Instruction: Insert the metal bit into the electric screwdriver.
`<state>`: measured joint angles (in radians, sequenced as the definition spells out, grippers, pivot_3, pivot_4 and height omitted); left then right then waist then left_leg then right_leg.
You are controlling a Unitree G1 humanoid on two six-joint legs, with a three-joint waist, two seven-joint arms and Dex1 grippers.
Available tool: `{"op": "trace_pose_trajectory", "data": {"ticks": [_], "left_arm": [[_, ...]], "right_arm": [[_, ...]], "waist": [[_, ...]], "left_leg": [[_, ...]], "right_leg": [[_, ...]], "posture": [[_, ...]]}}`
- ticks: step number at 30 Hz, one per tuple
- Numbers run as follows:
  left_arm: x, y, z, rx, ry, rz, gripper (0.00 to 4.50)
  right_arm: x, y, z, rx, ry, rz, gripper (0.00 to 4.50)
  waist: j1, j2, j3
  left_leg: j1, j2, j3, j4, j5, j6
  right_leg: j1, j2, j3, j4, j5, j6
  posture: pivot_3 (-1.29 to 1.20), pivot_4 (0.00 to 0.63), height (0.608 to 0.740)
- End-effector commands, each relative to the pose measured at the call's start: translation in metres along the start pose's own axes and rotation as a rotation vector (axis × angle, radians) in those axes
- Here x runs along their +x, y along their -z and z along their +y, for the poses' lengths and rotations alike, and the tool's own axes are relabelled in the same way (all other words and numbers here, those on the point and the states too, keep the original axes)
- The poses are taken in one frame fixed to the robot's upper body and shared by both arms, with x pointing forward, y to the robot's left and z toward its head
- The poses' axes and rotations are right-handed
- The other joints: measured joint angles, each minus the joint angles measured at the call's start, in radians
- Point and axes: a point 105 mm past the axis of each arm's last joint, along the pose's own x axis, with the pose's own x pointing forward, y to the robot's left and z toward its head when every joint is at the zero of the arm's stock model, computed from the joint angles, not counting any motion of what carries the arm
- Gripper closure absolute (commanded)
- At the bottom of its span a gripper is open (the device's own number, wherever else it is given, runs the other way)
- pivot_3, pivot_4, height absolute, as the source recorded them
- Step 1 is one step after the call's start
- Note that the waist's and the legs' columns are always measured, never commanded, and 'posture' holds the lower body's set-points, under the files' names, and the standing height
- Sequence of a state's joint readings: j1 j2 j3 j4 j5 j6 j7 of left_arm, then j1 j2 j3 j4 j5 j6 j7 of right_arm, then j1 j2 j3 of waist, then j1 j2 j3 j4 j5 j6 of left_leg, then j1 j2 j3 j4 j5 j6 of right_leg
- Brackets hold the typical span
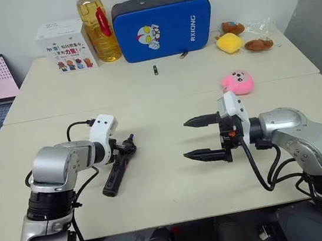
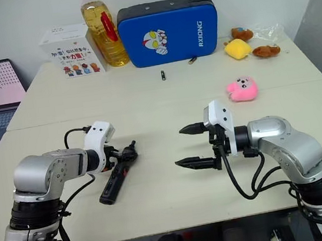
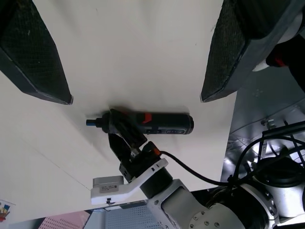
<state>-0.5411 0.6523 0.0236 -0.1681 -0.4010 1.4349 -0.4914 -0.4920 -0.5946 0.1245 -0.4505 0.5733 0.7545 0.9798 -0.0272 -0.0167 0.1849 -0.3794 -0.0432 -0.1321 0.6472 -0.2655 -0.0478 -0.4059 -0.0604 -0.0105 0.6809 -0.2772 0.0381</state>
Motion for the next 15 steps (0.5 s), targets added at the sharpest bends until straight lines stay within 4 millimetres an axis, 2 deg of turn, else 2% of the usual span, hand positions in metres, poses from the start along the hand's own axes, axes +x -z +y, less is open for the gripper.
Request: {"op": "trace_pose_trajectory", "data": {"ticks": [1, 4, 8, 11, 15], "left_arm": [[0.001, 0.018, -0.01, -0.026, 0.062, 0.076, 1.53], [-0.001, 0.02, -0.01, -0.023, 0.061, 0.081, 2.24], [-0.001, 0.018, -0.004, 0.003, 0.036, 0.077, 2.8], [-0.006, -0.012, -0.012, 0.103, 0.082, -0.063, 2.81], [-0.031, -0.065, -0.038, 0.234, 0.245, -0.299, 2.81]], "right_arm": [[-0.002, -0.012, 0.002, -0.047, -0.002, -0.023, 0.0], [-0.002, -0.012, 0.001, -0.042, 0.004, -0.025, 0.0], [-0.002, -0.012, -0.003, -0.032, 0.014, -0.03, 0.0], [-0.002, -0.013, -0.004, -0.034, 0.018, -0.029, 0.0], [-0.006, -0.017, -0.007, -0.036, 0.041, -0.039, 0.0]], "waist": [[-0.001, 0.0, 0.0], [0.0, 0.0, 0.0], [-0.001, 0.0, 0.0], [0.0, 0.0, 0.0], [0.008, -0.001, 0.001]], "left_leg": [[0.0, 0.0, 0.0, 0.0, 0.0, 0.0], [0.0, 0.0, 0.0, 0.0, 0.0, 0.0], [0.0, 0.0, 0.0, 0.0, 0.0, 0.0], [0.0, 0.0, 0.0, 0.0, 0.0, 0.0], [-0.002, 0.0, -0.002, 0.001, 0.0, -0.001]], "right_leg": [[0.0, 0.0, 0.0, 0.0, 0.0, 0.0], [0.0, 0.0, 0.0, 0.0, 0.0, 0.0], [0.0, 0.0, 0.0, 0.0, 0.0, 0.0], [0.0, 0.0, 0.0, 0.0, 0.0, 0.0], [0.0, 0.0, 0.0, 0.0, 0.0, 0.0]], "posture": [[0.0, 0.15, 0.74], [0.0, 0.15, 0.74], [0.0, 0.15, 0.74], [0.0, 0.15, 0.74], [0.0, 0.15, 0.74]]}}
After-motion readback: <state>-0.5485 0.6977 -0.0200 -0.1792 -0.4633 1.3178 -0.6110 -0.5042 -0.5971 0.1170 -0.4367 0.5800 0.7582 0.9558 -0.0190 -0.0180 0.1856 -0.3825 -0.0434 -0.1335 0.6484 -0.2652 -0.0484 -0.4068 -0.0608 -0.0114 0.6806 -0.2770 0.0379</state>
